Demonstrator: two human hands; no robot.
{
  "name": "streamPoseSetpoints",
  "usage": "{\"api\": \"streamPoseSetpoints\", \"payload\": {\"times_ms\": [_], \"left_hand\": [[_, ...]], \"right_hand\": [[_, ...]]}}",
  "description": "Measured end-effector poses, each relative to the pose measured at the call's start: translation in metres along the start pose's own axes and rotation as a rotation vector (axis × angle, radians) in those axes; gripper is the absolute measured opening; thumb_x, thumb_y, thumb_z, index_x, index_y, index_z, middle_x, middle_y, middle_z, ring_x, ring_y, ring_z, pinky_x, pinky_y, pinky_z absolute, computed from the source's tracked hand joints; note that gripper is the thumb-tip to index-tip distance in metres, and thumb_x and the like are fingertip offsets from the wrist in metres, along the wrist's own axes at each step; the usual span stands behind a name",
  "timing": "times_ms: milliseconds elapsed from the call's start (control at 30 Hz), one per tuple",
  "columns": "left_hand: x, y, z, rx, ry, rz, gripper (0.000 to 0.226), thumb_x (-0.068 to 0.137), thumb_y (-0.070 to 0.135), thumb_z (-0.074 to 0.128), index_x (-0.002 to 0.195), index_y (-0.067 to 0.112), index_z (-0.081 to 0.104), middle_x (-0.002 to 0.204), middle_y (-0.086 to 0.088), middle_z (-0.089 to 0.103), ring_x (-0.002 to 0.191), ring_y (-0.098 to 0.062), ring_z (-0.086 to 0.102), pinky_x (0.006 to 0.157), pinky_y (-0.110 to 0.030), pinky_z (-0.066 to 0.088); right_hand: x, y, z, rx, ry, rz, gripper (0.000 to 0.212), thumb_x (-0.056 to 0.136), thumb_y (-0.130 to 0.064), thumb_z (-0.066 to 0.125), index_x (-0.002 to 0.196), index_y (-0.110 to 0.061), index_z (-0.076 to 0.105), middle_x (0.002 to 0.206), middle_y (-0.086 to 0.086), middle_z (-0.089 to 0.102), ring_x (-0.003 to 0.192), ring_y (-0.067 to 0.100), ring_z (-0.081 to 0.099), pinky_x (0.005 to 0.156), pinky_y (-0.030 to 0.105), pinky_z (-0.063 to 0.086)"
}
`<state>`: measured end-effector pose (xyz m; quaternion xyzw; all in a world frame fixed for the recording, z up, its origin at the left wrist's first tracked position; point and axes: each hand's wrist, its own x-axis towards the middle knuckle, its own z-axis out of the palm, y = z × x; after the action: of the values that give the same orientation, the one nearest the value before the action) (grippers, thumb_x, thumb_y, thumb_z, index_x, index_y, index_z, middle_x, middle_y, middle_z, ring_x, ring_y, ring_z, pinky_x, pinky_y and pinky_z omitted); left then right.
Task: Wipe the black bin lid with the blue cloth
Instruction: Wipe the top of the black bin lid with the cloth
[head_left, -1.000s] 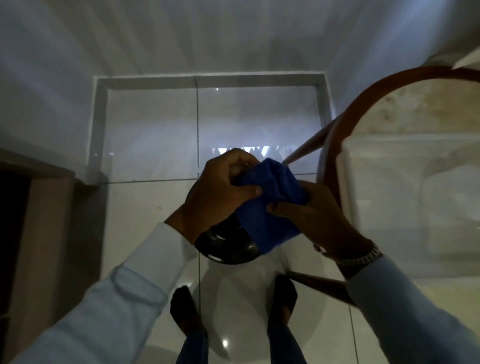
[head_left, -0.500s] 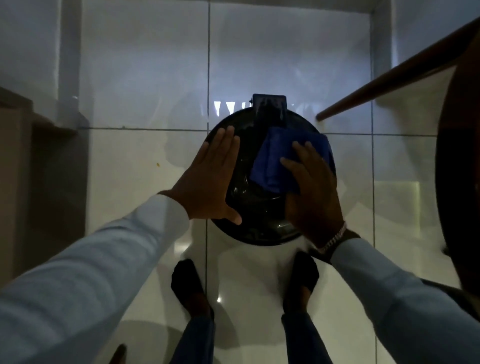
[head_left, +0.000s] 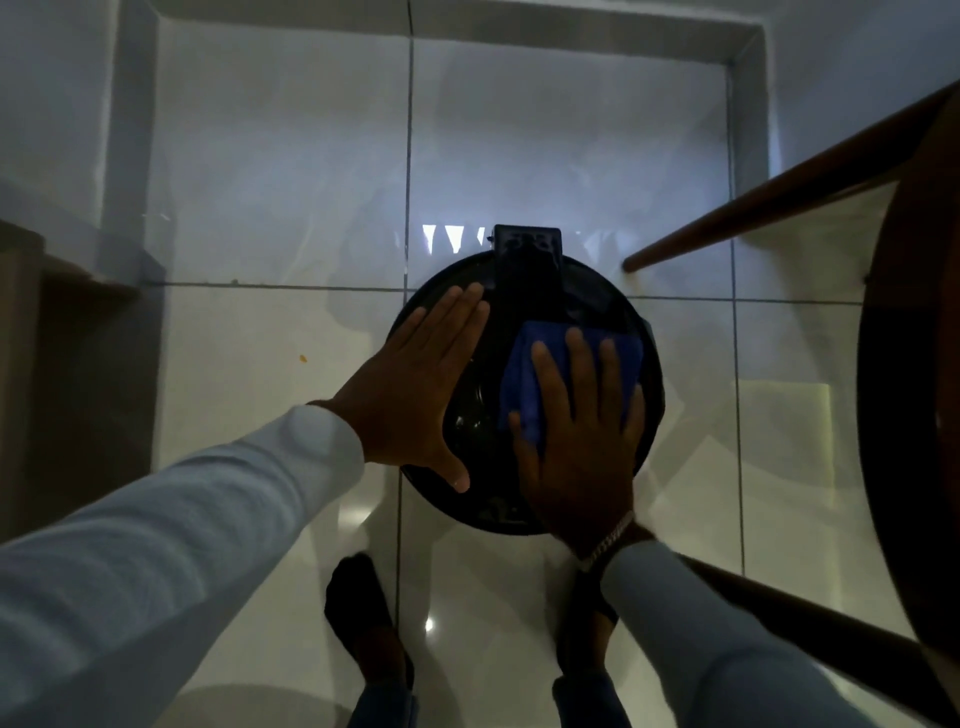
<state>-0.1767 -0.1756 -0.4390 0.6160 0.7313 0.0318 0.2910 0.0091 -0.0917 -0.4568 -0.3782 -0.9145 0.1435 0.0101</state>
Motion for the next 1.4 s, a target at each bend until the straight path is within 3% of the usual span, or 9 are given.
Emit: {"api": "streamPoseSetpoints", "payload": {"times_ms": [133,367,467,600,833,933,1067,1300,1400], "left_hand": [[0.001,-0.001,-0.001,0.022,-0.011,0.002,0.154,0.041,0.086,0.065,0.147,0.017,-0.023,0.158,-0.003,-0.028,0.144,-0.017,-0.03,0.118,-0.037,-0.012],[0.001,-0.003,0.005,0.004,0.016,0.002,0.153,0.041,0.088,0.063,0.147,0.017,-0.022,0.158,-0.002,-0.027,0.145,-0.016,-0.028,0.117,-0.036,-0.012],[0.001,-0.004,0.007,-0.025,0.027,0.001,0.152,0.041,0.088,0.063,0.148,0.018,-0.019,0.159,-0.001,-0.025,0.146,-0.016,-0.026,0.118,-0.036,-0.011],[0.001,-0.006,0.008,-0.036,0.033,0.007,0.152,0.041,0.088,0.062,0.147,0.021,-0.022,0.156,0.003,-0.031,0.145,-0.015,-0.029,0.117,-0.036,-0.012],[0.002,-0.009,0.013,-0.046,0.044,0.027,0.149,0.043,0.088,0.061,0.145,0.022,-0.026,0.156,0.003,-0.03,0.145,-0.017,-0.027,0.117,-0.035,-0.015],[0.002,-0.009,0.013,-0.074,0.048,0.028,0.149,0.044,0.088,0.062,0.146,0.022,-0.025,0.157,0.003,-0.028,0.146,-0.017,-0.026,0.119,-0.038,-0.01],[0.002,-0.01,0.012,-0.077,0.056,0.035,0.149,0.043,0.087,0.063,0.147,0.021,-0.022,0.16,0.0,-0.023,0.146,-0.017,-0.024,0.121,-0.041,-0.007],[0.002,-0.013,0.016,-0.09,0.078,0.049,0.148,0.043,0.089,0.059,0.146,0.022,-0.023,0.159,0.002,-0.024,0.146,-0.016,-0.024,0.119,-0.037,-0.01],[0.002,-0.013,0.016,-0.105,0.098,0.061,0.147,0.044,0.089,0.06,0.148,0.02,-0.02,0.16,0.0,-0.021,0.146,-0.015,-0.024,0.119,-0.035,-0.011]], "right_hand": [[-0.033,0.006,-0.002,-0.017,-0.051,-0.016,0.068,0.089,-0.058,0.035,0.148,-0.03,0.017,0.16,0.006,0.015,0.148,0.03,0.006,0.113,0.065,0.015],[0.03,-0.009,-0.003,-0.032,-0.032,0.08,0.076,0.084,-0.069,0.035,0.148,-0.034,0.013,0.161,0.005,0.015,0.148,0.033,0.003,0.114,0.067,0.005],[-0.003,0.005,0.003,-0.049,-0.037,-0.058,0.078,0.084,-0.069,0.036,0.149,-0.031,0.014,0.161,0.005,0.012,0.148,0.032,0.002,0.116,0.063,0.003],[-0.033,0.031,0.005,-0.098,-0.056,-0.23,0.075,0.086,-0.066,0.039,0.148,-0.031,0.016,0.159,0.005,0.012,0.148,0.032,0.006,0.113,0.067,0.014],[0.029,-0.028,0.009,-0.033,0.049,0.205,0.066,0.091,-0.057,0.031,0.149,-0.029,0.012,0.161,0.008,0.013,0.148,0.033,0.003,0.116,0.064,0.008],[0.02,-0.031,0.012,-0.057,0.03,0.077,0.068,0.091,-0.058,0.033,0.149,-0.028,0.014,0.161,0.007,0.015,0.148,0.032,0.003,0.118,0.059,0.005],[-0.014,0.007,0.004,-0.092,-0.043,-0.195,0.066,0.091,-0.06,0.033,0.148,-0.03,0.018,0.158,0.006,0.02,0.148,0.03,0.009,0.115,0.062,0.016],[0.026,-0.028,0.01,-0.017,0.045,0.099,0.063,0.092,-0.053,0.033,0.148,-0.028,0.018,0.16,0.008,0.018,0.148,0.032,0.007,0.117,0.062,0.01],[0.004,-0.028,0.012,-0.047,-0.01,-0.077,0.066,0.091,-0.057,0.034,0.148,-0.03,0.015,0.16,0.004,0.015,0.149,0.029,0.004,0.117,0.057,0.005]]}}
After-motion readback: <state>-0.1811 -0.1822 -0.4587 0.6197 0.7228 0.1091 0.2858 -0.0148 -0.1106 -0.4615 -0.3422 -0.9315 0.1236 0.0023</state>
